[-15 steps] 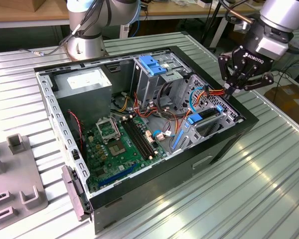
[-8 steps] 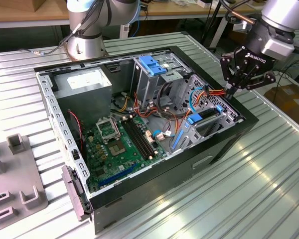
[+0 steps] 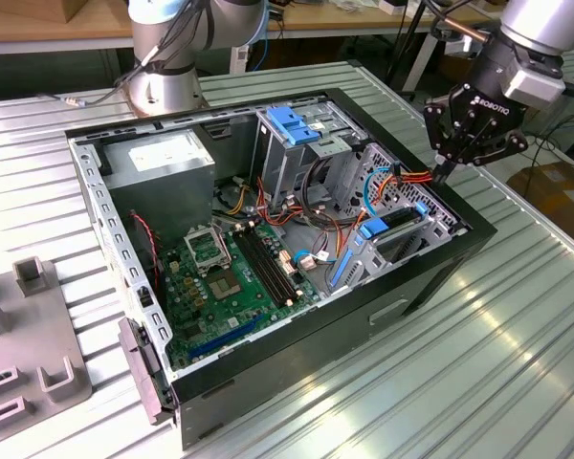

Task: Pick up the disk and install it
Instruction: 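Insert the first disk wire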

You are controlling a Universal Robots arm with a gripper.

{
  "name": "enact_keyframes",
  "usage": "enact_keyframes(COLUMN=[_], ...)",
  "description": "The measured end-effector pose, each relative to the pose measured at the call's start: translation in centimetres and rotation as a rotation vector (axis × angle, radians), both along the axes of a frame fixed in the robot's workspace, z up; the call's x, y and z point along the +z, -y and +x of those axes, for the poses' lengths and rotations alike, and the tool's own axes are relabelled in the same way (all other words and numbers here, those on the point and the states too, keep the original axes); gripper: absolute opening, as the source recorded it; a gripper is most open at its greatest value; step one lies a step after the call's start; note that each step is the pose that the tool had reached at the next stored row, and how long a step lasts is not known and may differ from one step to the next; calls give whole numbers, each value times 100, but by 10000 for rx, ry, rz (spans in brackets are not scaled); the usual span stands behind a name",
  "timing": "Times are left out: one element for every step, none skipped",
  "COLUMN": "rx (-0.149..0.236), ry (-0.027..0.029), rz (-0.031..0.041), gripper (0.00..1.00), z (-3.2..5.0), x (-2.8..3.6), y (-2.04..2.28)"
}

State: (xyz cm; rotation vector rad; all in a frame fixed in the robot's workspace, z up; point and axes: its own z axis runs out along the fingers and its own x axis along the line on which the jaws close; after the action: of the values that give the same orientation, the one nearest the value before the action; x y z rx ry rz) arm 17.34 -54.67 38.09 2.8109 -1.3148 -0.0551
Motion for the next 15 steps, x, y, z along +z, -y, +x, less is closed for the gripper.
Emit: enact_keyframes(rx=[15,37,72,112,160,199,247,270,297,310,332,387,460,582,689], ry=[46,87,149,204,267,319,371,382,388,391,393,395,396,400,406], rz=[-1,-1,0,-2,0,1,1,0,0,0,1,2,3,6,7], gripper=[10,10,10,10,10,10,10,10,10,10,10,10,10,10,10], z=[1,2,2,2,2,1,2,3,2,2,2,2,3,5,6], x=[-1,0,-1,0,-1,-2,-2,-2,-2,-2,-2,-2,-2,-2,-2], y=[-9,-15,-20,-23,-24,-25,-26,-26,-27,-27,-27,-27,-27,-27,-27])
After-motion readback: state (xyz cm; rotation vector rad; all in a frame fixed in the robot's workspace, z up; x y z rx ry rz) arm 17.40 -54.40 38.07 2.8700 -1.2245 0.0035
